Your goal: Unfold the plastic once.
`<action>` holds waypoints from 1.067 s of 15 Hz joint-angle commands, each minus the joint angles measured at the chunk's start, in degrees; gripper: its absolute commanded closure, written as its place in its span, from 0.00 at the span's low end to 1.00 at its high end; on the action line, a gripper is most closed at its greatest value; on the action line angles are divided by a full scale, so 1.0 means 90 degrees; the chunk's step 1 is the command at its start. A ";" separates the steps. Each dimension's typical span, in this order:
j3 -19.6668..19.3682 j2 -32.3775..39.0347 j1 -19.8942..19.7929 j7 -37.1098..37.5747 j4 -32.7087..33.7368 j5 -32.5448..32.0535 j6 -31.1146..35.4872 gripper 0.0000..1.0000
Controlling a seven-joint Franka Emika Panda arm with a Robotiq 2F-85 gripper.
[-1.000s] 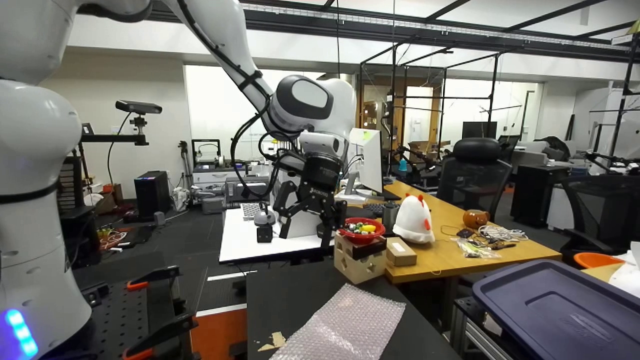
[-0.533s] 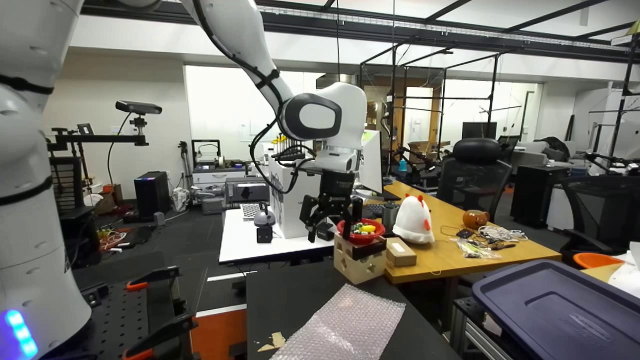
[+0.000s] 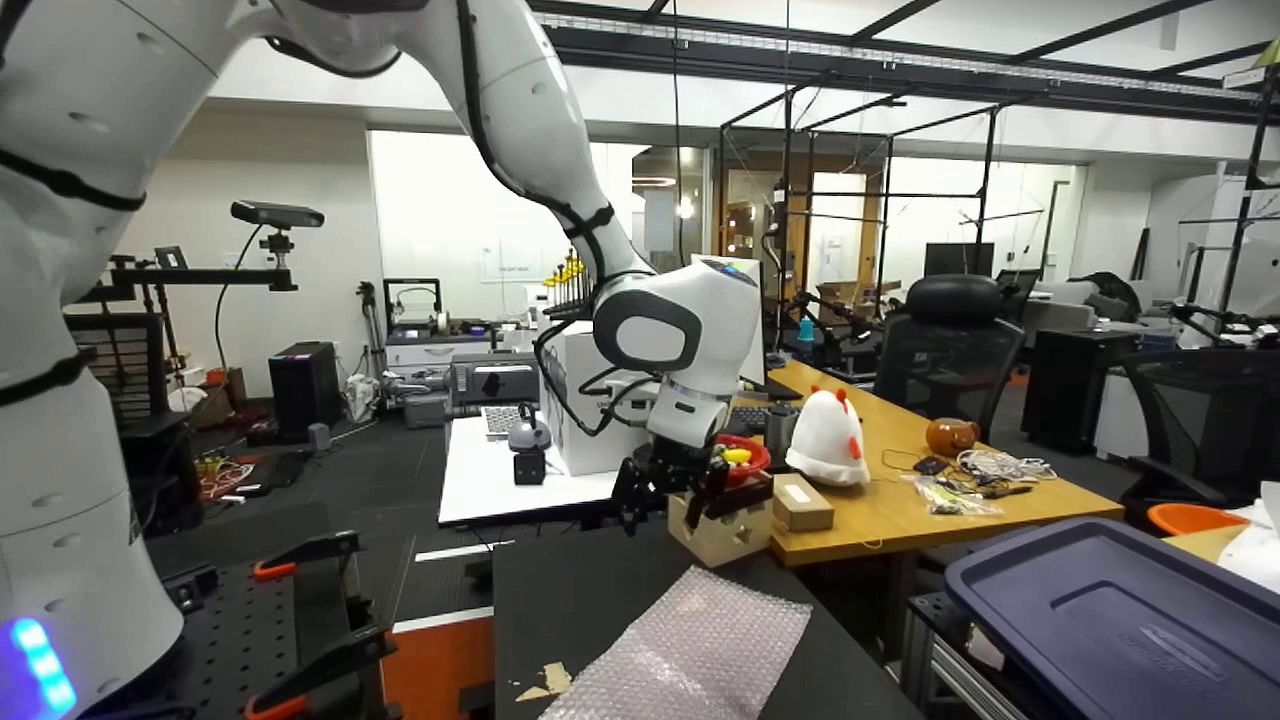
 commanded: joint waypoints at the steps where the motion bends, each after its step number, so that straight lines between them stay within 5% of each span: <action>1: 0.0378 0.0717 -0.0350 -0.0424 0.0594 0.0388 -0.0012 0.00; 10: 0.0171 0.1504 -0.0218 -0.2509 0.1359 -0.1039 -0.0620 0.00; 16: 0.0090 0.1489 0.0036 -0.2446 0.1300 -0.0931 -0.0454 0.00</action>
